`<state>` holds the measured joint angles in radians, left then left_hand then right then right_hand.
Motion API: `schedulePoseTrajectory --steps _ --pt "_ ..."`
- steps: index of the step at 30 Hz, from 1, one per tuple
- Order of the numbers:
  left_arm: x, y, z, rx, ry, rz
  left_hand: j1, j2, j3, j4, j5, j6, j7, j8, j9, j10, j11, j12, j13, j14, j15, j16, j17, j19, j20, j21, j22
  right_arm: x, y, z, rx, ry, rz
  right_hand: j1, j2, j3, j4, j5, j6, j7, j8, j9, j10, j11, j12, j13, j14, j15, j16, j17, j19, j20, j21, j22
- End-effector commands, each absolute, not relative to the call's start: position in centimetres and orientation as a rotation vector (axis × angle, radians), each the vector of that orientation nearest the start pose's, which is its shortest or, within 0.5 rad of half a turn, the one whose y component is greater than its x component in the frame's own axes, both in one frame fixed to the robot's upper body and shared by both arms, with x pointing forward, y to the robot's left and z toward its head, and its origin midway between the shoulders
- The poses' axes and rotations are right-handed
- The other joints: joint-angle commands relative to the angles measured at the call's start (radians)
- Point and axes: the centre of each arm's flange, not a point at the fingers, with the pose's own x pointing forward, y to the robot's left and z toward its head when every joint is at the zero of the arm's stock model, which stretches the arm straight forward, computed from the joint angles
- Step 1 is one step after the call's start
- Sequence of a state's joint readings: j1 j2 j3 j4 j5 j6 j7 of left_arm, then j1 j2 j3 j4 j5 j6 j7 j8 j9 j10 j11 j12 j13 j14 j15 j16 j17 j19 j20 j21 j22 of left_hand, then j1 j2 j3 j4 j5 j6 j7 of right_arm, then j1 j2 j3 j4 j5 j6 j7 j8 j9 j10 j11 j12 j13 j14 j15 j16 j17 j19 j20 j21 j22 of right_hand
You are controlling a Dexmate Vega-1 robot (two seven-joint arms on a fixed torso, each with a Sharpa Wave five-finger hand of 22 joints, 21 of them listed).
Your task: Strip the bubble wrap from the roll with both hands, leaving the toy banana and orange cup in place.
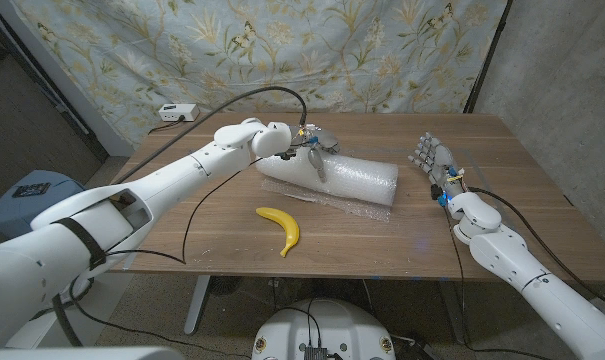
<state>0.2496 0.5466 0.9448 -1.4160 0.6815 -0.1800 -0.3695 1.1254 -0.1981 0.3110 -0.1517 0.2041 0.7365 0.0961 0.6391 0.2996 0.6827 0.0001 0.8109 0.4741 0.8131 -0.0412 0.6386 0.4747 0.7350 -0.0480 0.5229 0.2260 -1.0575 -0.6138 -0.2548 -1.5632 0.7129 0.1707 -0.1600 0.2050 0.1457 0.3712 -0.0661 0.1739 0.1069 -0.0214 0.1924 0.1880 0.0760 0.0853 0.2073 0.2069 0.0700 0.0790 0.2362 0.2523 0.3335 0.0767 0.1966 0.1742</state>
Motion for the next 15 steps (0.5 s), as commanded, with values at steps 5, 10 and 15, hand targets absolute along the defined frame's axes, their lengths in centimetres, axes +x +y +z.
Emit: schedulePoseTrajectory --steps 5,10,15 --pt "62.3 6.5 11.2 1.796 -0.745 -0.475 0.178 0.193 -0.002 0.004 0.005 0.12 -0.116 0.006 0.003 0.159 -0.148 -0.01 0.134 0.198 -0.195 -0.012 0.005 -0.004 0.008 0.014 0.002 59.9 -33.4 -6.0 0.113 -0.524 0.043 -0.005 0.004 0.006 0.002 0.005 0.009 -0.001 0.005 0.004 0.007 0.0 0.003 0.004 0.004 0.008 0.006 0.003 0.008 0.001 0.008 0.005" --pt "61.9 6.6 11.7 1.77 -0.743 -0.482 0.175 0.193 -0.005 0.005 0.006 0.118 -0.117 0.007 0.002 0.155 -0.147 -0.015 0.139 0.201 -0.195 -0.014 0.007 -0.006 0.008 0.018 0.003 59.5 -33.5 -5.5 0.104 -0.535 0.041 -0.005 0.003 0.006 0.002 0.005 0.008 0.0 0.004 0.004 0.007 0.0 0.003 0.004 0.003 0.009 0.005 0.002 0.008 0.002 0.008 0.005" --pt "61.6 6.9 12.2 1.737 -0.727 -0.494 0.17 0.195 -0.008 0.007 0.006 0.116 -0.117 0.009 0.001 0.157 -0.145 -0.022 0.139 0.204 -0.193 -0.018 0.009 -0.009 0.008 0.022 0.003 59.3 -33.5 -4.5 0.088 -0.562 0.043 -0.006 0.003 0.006 0.002 0.005 0.009 -0.001 0.005 0.004 0.007 0.0 0.002 0.004 0.003 0.008 0.005 0.003 0.007 0.002 0.008 0.005"
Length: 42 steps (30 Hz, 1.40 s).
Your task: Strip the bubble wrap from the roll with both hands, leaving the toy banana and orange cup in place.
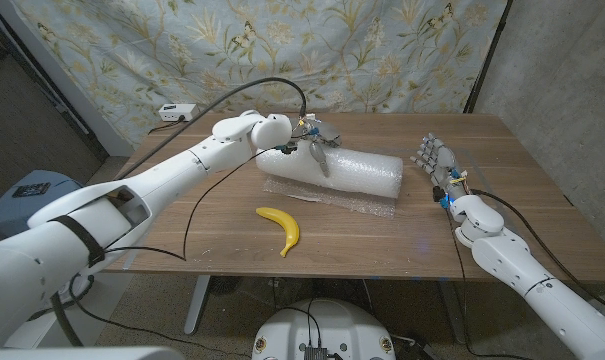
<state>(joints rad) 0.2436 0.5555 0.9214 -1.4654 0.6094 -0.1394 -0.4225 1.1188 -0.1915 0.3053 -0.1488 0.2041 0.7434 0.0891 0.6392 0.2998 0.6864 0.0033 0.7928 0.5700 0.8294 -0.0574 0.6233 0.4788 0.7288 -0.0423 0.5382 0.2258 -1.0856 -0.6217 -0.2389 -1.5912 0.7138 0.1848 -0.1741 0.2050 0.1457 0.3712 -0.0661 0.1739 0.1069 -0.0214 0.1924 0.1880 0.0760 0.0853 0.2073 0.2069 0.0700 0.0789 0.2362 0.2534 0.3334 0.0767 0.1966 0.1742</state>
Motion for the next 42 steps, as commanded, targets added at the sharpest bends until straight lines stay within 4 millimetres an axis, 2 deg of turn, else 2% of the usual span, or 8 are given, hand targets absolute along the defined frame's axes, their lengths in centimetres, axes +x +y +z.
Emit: schedulePoseTrajectory --steps 1,18,42 --pt "61.6 6.9 12.3 1.725 -0.72 -0.498 0.176 0.188 -0.002 0.004 0.006 0.109 -0.11 0.009 0.001 0.154 -0.148 -0.004 0.044 0.188 -0.176 -0.003 0.005 -0.003 0.003 0.008 0.003 59.3 -33.5 -4.3 0.085 -0.566 0.045 -0.006 0.003 0.006 0.002 0.005 0.009 -0.001 0.004 0.004 0.007 0.0 0.003 0.004 0.003 0.008 0.005 0.002 0.007 0.002 0.008 0.005" --pt "60.8 8.4 14.1 1.565 -0.676 -0.496 0.165 0.193 -0.01 0.006 0.008 0.11 -0.108 0.015 -0.001 0.162 -0.145 -0.018 0.054 0.194 -0.176 -0.008 0.015 -0.008 0.003 0.021 0.002 59.7 -33.5 -2.9 0.055 -0.575 0.052 -0.004 0.004 0.007 0.001 0.006 0.01 -0.002 0.005 0.004 0.007 -0.001 0.002 0.004 0.003 0.008 0.005 0.001 0.007 0.002 0.007 0.005" --pt "59.8 9.0 15.6 1.465 -0.68 -0.471 0.157 0.202 -0.016 0.004 0.012 0.109 -0.105 0.022 -0.003 0.175 -0.138 -0.038 0.067 0.2 -0.174 -0.01 0.03 -0.018 0.004 0.039 0.002 59.5 -34.0 -3.3 0.05 -0.559 0.044 -0.004 0.003 0.007 0.0 0.006 0.011 0.0 0.005 0.004 0.008 0.0 0.003 0.004 0.003 0.007 0.005 0.001 0.007 0.005 0.008 0.005"
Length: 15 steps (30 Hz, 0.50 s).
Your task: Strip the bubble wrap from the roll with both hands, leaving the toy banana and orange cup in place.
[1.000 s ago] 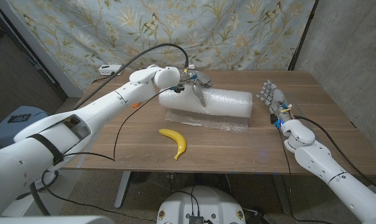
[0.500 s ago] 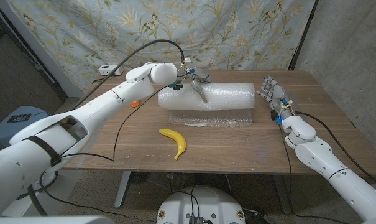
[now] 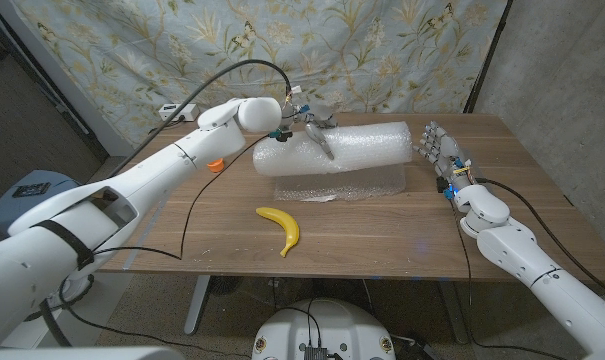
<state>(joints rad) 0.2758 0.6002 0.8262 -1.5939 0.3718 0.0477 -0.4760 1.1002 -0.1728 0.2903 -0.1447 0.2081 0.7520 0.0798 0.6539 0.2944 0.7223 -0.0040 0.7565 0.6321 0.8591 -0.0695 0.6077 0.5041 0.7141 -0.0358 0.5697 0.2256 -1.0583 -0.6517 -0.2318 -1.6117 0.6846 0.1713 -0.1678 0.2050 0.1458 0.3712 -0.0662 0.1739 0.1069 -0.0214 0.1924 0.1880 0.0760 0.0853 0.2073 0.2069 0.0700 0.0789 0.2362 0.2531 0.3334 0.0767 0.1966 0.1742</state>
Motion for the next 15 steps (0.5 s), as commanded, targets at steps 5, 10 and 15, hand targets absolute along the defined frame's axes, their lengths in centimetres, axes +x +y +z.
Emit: schedulePoseTrajectory --steps 5,10,15 --pt "59.6 9.1 16.0 1.426 -0.69 -0.466 0.178 0.183 -0.001 -0.003 0.009 0.1 -0.098 0.009 0.002 0.141 -0.132 -0.005 0.008 0.169 -0.164 0.003 0.006 -0.004 -0.002 0.011 0.002 59.6 -34.1 -3.4 0.05 -0.556 0.047 -0.004 0.003 0.008 -0.001 0.006 0.011 0.001 0.005 0.004 0.007 0.0 0.002 0.004 0.003 0.007 0.005 0.002 0.007 0.006 0.008 0.005" --pt "59.4 9.2 16.5 1.375 -0.694 -0.466 0.176 0.184 -0.002 -0.002 0.009 0.099 -0.097 0.01 0.003 0.143 -0.133 -0.008 0.01 0.171 -0.162 0.003 0.008 -0.006 -0.003 0.014 0.002 59.7 -34.1 -3.4 0.05 -0.552 0.048 -0.004 0.003 0.008 -0.001 0.006 0.011 0.001 0.005 0.004 0.007 0.0 0.002 0.004 0.003 0.007 0.005 0.002 0.007 0.006 0.008 0.005" --pt "59.2 9.3 16.8 1.342 -0.702 -0.46 0.177 0.185 -0.002 -0.004 0.01 0.101 -0.097 0.013 0.004 0.146 -0.135 -0.011 0.014 0.174 -0.162 0.003 0.011 -0.008 -0.002 0.018 0.002 59.7 -34.1 -3.4 0.049 -0.55 0.049 -0.003 0.003 0.008 -0.001 0.006 0.011 0.001 0.004 0.004 0.008 0.001 0.002 0.004 0.003 0.006 0.005 0.002 0.008 0.007 0.008 0.005"
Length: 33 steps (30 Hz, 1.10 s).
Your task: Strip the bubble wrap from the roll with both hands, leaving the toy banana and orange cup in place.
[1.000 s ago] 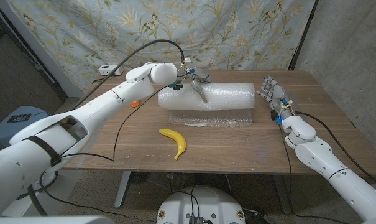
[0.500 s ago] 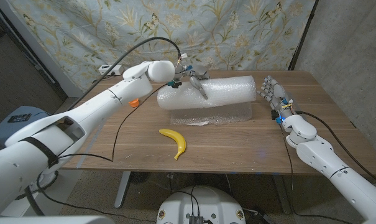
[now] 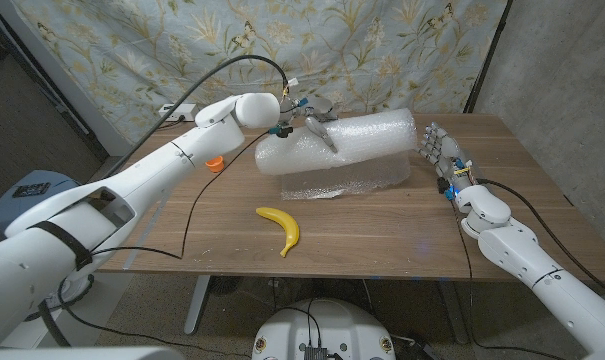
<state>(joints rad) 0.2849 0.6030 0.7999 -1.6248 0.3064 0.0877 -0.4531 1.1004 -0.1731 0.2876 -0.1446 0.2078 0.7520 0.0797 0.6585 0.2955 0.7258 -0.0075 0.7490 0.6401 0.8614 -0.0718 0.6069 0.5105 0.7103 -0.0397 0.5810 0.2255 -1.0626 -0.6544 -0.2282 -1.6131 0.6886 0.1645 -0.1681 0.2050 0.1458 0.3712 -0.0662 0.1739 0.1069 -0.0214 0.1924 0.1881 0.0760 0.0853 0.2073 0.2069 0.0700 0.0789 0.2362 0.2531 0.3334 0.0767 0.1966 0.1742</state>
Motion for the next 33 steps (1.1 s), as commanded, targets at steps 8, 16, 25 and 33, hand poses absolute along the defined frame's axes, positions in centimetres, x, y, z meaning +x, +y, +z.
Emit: schedulePoseTrajectory --steps 8,16,25,33 --pt "58.9 9.3 16.7 1.271 -0.706 -0.462 0.173 0.188 -0.002 -0.002 0.011 0.1 -0.096 0.012 0.006 0.146 -0.132 -0.006 0.013 0.173 -0.158 0.004 0.009 -0.006 0.002 0.012 0.003 59.7 -34.0 -3.6 0.048 -0.542 0.052 -0.003 0.003 0.008 -0.001 0.006 0.01 0.0 0.004 0.004 0.008 0.0 0.003 0.004 0.004 0.006 0.005 0.002 0.007 0.007 0.007 0.005" --pt "58.7 9.4 16.7 1.206 -0.708 -0.466 0.172 0.189 -0.003 -0.003 0.013 0.106 -0.094 0.016 0.006 0.152 -0.129 -0.011 0.017 0.176 -0.159 0.003 0.012 -0.008 0.002 0.019 0.003 59.6 -34.1 -3.7 0.048 -0.533 0.054 -0.003 0.002 0.008 -0.002 0.006 0.01 0.0 0.004 0.004 0.007 0.001 0.002 0.004 0.003 0.007 0.005 0.001 0.006 0.007 0.007 0.005" --pt "58.5 10.0 16.1 1.109 -0.696 -0.453 0.173 0.19 -0.003 -0.004 0.015 0.107 -0.092 0.019 0.008 0.154 -0.129 -0.014 0.026 0.182 -0.159 0.002 0.014 -0.01 0.002 0.025 0.003 59.7 -34.5 -3.7 0.036 -0.523 0.051 -0.004 0.002 0.008 -0.001 0.006 0.01 0.0 0.004 0.004 0.007 0.0 0.002 0.004 0.003 0.008 0.005 0.002 0.005 0.008 0.007 0.005" --pt "59.0 10.3 15.9 1.059 -0.674 -0.449 0.173 0.191 -0.004 -0.005 0.016 0.107 -0.095 0.023 0.01 0.159 -0.13 -0.02 0.028 0.181 -0.16 0.001 0.019 -0.013 0.002 0.031 0.003 60.1 -34.5 -4.0 0.045 -0.507 0.057 -0.003 0.002 0.009 -0.002 0.006 0.009 0.001 0.004 0.004 0.006 0.0 0.002 0.004 0.003 0.008 0.005 0.002 0.006 0.008 0.007 0.005"
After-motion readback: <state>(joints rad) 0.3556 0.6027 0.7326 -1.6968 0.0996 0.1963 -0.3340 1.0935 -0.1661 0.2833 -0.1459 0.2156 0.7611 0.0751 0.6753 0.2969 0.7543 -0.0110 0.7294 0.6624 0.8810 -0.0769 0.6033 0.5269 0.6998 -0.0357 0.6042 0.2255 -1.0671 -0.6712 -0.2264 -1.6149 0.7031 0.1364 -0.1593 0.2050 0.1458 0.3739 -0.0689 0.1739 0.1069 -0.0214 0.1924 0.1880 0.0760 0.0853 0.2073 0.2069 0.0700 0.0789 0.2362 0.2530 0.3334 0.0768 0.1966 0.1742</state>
